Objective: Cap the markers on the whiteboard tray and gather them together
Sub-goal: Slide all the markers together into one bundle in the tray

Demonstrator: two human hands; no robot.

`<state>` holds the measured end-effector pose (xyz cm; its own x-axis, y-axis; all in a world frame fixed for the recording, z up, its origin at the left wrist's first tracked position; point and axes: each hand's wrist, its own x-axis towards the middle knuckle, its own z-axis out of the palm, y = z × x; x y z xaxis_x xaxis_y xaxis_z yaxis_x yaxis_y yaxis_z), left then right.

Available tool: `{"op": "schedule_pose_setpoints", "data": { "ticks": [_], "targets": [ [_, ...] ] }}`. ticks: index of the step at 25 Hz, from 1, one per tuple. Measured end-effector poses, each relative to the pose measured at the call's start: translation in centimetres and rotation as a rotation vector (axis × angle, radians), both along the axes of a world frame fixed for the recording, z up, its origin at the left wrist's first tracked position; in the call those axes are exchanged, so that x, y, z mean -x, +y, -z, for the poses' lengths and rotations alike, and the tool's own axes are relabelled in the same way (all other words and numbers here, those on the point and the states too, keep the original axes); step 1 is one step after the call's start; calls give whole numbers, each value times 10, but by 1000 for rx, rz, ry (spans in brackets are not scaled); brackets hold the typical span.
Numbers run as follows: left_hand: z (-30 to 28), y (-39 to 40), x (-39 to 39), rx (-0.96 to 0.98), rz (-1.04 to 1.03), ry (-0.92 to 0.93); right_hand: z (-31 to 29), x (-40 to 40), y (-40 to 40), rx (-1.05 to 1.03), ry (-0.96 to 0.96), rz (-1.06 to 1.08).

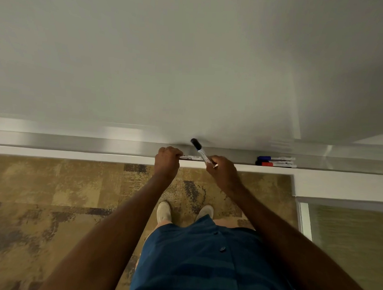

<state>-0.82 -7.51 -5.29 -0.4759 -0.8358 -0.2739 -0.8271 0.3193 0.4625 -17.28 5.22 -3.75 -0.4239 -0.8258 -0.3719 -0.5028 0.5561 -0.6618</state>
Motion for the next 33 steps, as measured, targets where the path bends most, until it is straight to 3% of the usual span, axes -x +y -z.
{"op": "schedule_pose_setpoints", "data": {
  "ticks": [5, 9, 21, 28, 33],
  "targets": [
    [2, -1, -5, -55, -95, 109, 3, 15, -24, -76, 514, -229],
    [2, -3, -10, -92, -188, 176, 8, 7, -33, -139, 665, -272],
    [4, -3, -16, -96, -139, 170, 14, -13, -32, 43, 323, -283],
    [-4, 6, -14, 26, -21, 94, 10, -1, -31, 55, 302, -265],
    [-3, 9, -16, 108, 123, -20, 9, 24, -19, -3, 397, -262]
  ]
}}
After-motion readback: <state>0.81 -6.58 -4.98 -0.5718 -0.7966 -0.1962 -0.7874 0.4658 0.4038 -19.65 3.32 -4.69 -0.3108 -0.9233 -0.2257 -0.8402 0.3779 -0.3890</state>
